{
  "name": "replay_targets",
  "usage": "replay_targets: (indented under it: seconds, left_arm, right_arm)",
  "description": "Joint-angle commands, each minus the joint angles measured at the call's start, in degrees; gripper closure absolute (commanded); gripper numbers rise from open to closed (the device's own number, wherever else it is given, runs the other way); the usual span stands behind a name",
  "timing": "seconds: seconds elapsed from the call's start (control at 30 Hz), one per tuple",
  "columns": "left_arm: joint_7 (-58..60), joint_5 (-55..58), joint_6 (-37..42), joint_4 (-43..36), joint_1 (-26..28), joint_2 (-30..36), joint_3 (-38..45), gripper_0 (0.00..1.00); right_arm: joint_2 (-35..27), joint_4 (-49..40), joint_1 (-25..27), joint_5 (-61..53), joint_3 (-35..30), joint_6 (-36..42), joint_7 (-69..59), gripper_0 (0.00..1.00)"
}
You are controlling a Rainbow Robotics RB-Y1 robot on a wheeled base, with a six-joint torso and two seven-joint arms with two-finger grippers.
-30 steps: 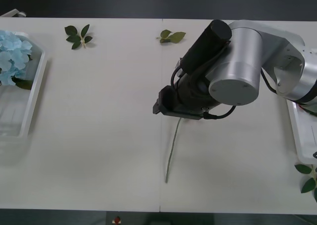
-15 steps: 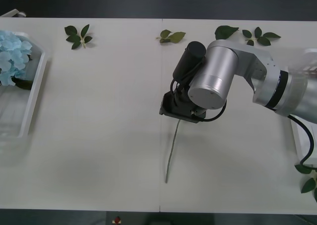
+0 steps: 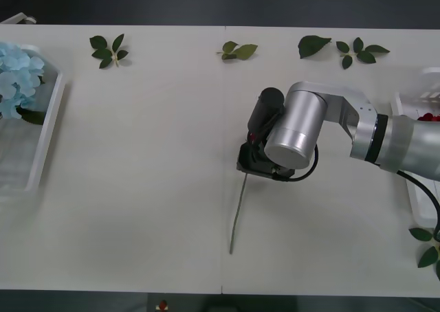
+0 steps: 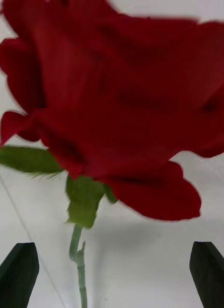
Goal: Put the red flowers into the right box and the blue flowers into the left box
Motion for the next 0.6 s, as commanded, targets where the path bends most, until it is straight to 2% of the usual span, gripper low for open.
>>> replay_targets:
  seconds: [0.03,0.2,0.27,0.33,0.37,0.4,0.47,0.5,0.6]
  left_arm:
    - [1.48,0.16,-3.63,1.96,-0.27,1.05,-1.24,1.00]
    - [1.48,0.51,-3.63,1.96,-0.45,1.05,-1.24,0.98]
    - [1.40,0.69,-3.45,1.96,-0.45,1.05,-1.24,0.95]
    - [1.31,1.04,-2.31,1.87,-0.54,1.05,-1.06,0.83]
    - [1.31,1.30,-1.08,1.52,-0.80,1.05,-0.62,0.66]
    - [1.31,1.48,0.07,1.26,-0.98,1.05,-0.27,0.59]
    - [1.31,1.83,2.18,0.38,-1.24,1.05,0.61,0.51]
    - [1.31,2.09,4.11,-0.41,-1.33,1.05,1.49,0.46]
    - [1.31,2.62,9.29,-2.70,-1.94,0.96,3.77,0.38]
  right_arm:
    - [1.98,2.27,-1.73,0.17,-0.16,-3.09,-0.89,0.09]
    - [2.69,3.76,-1.82,0.69,0.98,-4.32,-0.53,0.09]
    - [2.95,4.11,-1.82,0.78,0.98,-4.32,-0.18,0.12]
    - [3.04,4.29,-1.82,0.87,0.98,-4.40,0.08,0.20]
    - [3.21,4.46,-1.82,0.78,1.07,-4.32,0.26,0.22]
    - [3.30,4.73,-1.82,0.69,1.07,-4.40,0.34,0.23]
    - [3.57,5.17,-1.82,0.60,1.16,-4.32,0.61,0.27]
    - [3.65,5.43,-1.82,0.52,1.25,-4.32,0.78,0.33]
    - [3.92,5.70,-1.82,0.69,1.25,-4.40,1.05,0.42]
